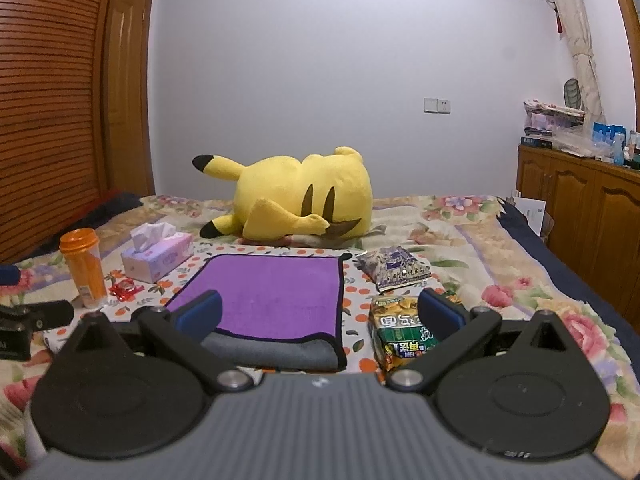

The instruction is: Fold towel

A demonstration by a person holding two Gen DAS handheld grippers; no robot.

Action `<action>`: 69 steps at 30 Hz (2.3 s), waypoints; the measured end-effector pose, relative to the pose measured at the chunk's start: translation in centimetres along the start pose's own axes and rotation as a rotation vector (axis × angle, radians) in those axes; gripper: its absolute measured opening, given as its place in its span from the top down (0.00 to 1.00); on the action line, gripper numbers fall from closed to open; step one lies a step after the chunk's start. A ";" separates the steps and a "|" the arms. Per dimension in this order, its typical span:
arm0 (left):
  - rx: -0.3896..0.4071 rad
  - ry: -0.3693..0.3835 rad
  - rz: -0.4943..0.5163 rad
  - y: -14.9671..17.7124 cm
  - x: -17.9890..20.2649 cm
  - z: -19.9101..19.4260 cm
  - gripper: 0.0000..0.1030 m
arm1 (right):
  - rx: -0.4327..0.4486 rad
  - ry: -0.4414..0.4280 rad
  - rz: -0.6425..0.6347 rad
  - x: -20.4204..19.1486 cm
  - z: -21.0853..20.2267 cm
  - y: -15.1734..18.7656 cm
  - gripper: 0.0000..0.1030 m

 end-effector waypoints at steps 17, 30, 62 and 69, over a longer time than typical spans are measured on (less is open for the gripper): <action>-0.072 0.013 0.018 0.5 0.6 2.4 0.00 | -0.042 -0.014 -0.020 -0.4 2.0 0.3 0.00; -0.105 0.005 0.021 0.3 0.0 5.0 0.00 | -0.080 -0.029 -0.016 -0.1 4.5 0.4 0.00; -0.181 0.010 0.015 0.0 -2.2 12.2 0.00 | -0.149 -0.109 -0.085 -0.7 11.4 0.0 0.00; -0.211 0.021 0.002 0.2 -2.8 13.7 0.00 | -0.176 -0.132 -0.097 -0.8 12.6 0.3 0.00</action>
Point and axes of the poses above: each gripper's, at about its wrist camera, not at the fingertips, and z roughly the way its jaws point, x to its right, y to its underside, the point moved 7 cm from there along z, roughly the way its jaws point, and after that the axes turned 9 degrees about -z, right-handed, at the moved point
